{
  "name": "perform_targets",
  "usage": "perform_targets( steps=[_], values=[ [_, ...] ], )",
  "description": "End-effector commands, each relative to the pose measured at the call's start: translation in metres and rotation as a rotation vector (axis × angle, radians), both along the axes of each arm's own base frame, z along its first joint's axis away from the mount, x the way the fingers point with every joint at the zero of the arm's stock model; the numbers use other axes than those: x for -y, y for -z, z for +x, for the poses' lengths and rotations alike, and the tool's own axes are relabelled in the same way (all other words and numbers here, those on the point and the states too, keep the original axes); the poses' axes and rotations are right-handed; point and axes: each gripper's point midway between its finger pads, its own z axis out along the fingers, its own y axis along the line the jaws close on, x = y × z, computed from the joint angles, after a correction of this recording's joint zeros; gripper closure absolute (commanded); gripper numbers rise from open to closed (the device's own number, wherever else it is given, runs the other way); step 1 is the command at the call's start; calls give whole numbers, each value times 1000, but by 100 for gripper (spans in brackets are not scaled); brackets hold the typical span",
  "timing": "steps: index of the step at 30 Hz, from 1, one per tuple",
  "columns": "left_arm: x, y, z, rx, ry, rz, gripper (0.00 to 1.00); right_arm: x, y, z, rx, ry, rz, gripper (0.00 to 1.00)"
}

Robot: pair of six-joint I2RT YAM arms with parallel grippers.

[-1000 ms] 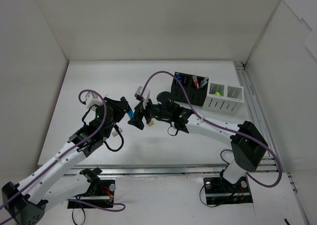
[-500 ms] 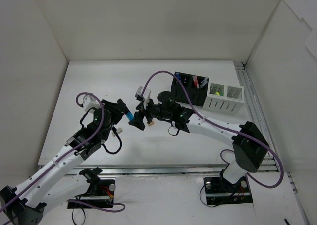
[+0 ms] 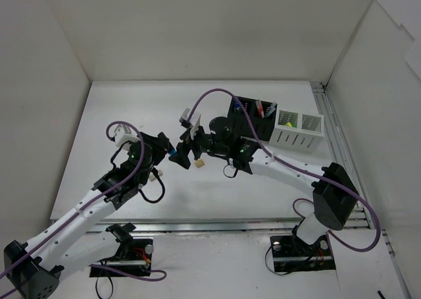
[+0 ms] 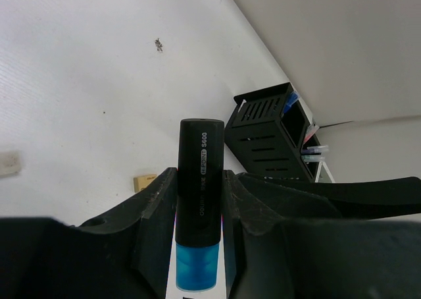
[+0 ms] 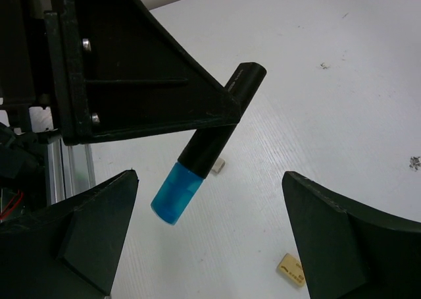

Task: Sort the stationery into containers
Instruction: Pick up the pen from the center of the board, then place the pen in the storage box.

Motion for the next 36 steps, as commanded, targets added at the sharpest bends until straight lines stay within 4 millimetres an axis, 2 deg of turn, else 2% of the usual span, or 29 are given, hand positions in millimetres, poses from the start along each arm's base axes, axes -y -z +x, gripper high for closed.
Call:
perform_targets(
  steps=[1,3,5,6,10,12,14,16,17,19,20,23,24,26,27,28,29,30,31,32,33,34,35,36],
  values=[
    [4,-27,5,94,5,-47,100,-4,-55,14,80,60,102,11],
    [6,-27,6,99,10,-48,100,-9,-46,17,68,58,88,12],
    [8,-28,6,103,16,-52,100,-14,-48,18,40,55,103,12],
    [10,-26,7,98,27,-49,100,-16,-42,20,30,56,93,15],
    [15,-25,6,99,44,-48,100,-24,-42,23,29,33,85,25],
    [16,-27,7,109,47,-50,100,-26,-28,23,5,23,44,26],
    [16,-28,7,116,49,-41,100,-28,-23,22,-6,12,35,26],
    [15,-27,8,116,42,-42,100,-27,-16,22,-14,18,31,34],
    [15,-25,8,113,42,-41,100,-27,-19,22,-10,20,43,44],
    [16,-26,9,118,46,-43,100,-25,-20,21,-3,22,43,58],
    [16,-26,9,120,48,-42,100,-24,-20,22,4,24,42,72],
    [18,-28,9,122,60,-27,100,-17,-27,21,66,35,55,97],
    [17,-27,9,115,59,-22,90,-10,-32,22,88,63,57,100],
    [14,-27,6,108,66,15,63,2,-29,26,144,84,-6,100],
    [12,-31,4,122,70,22,35,11,-29,34,172,134,-51,100],
    [9,-33,2,126,73,41,21,19,-32,43,224,160,-104,100],
    [3,-37,-2,141,74,68,12,33,-16,44,207,166,-204,100],
    [-4,-38,-4,145,55,91,1,50,-20,63,223,221,-244,100],
    [-11,-33,-8,124,46,129,0,63,-19,71,263,221,-302,100],
    [-18,-36,-11,126,30,145,1,83,-3,70,239,214,-406,100],
    [-28,-33,-13,117,3,188,0,114,-4,90,262,299,-479,100],
    [-34,-25,-17,81,0,233,1,134,-11,101,330,303,-565,100],
    [-42,-27,-18,70,-18,255,1,162,0,101,297,322,-678,100],
    [-52,-24,-18,51,-32,296,1,200,-14,121,315,453,-761,100]
  ],
)
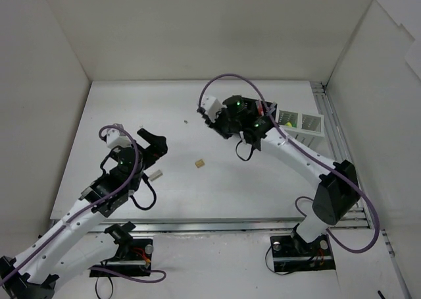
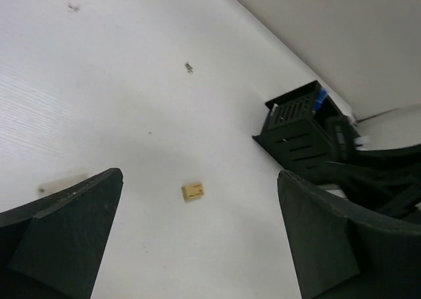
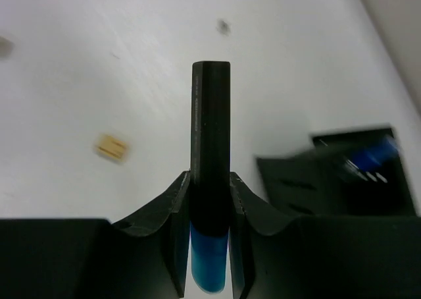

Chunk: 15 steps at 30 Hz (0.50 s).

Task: Sort the stationery into containers
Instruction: Place the pen in the storage box.

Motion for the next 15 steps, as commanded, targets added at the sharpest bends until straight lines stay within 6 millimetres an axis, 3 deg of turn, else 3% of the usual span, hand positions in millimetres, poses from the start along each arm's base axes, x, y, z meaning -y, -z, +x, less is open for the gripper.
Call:
perform_targets(
  steps=[1,2,3,4,5,6,7,8,9,13,15],
  values=[
    [-34,-10,-2,-24,-69,158,0,121,-37,30,127,187,-390,100],
    [-39,-8,-2,-43,-79,186,0,142,-40,36,129,237,-434,100],
    [-53,2,-2,-86,-123,232,1,178,-55,49,154,324,-502,100],
    [-61,6,-2,-106,-146,253,0,199,-50,42,95,328,-571,100],
    [-65,10,0,-131,-157,271,1,215,-49,44,70,359,-621,100],
    [-69,13,1,-152,-167,281,1,238,-62,51,58,416,-629,100],
    [-78,18,2,-178,-186,301,0,255,-54,38,-29,394,-698,100],
    [-80,20,4,-193,-189,311,1,263,-44,40,-84,389,-736,100],
    [-81,23,5,-203,-192,312,1,287,-54,46,-80,471,-775,100],
    [-84,28,13,-222,-184,327,0,328,-35,40,-242,478,-977,100],
    [-87,28,17,-232,-186,334,1,334,-23,40,-336,437,-1012,100]
  ],
)
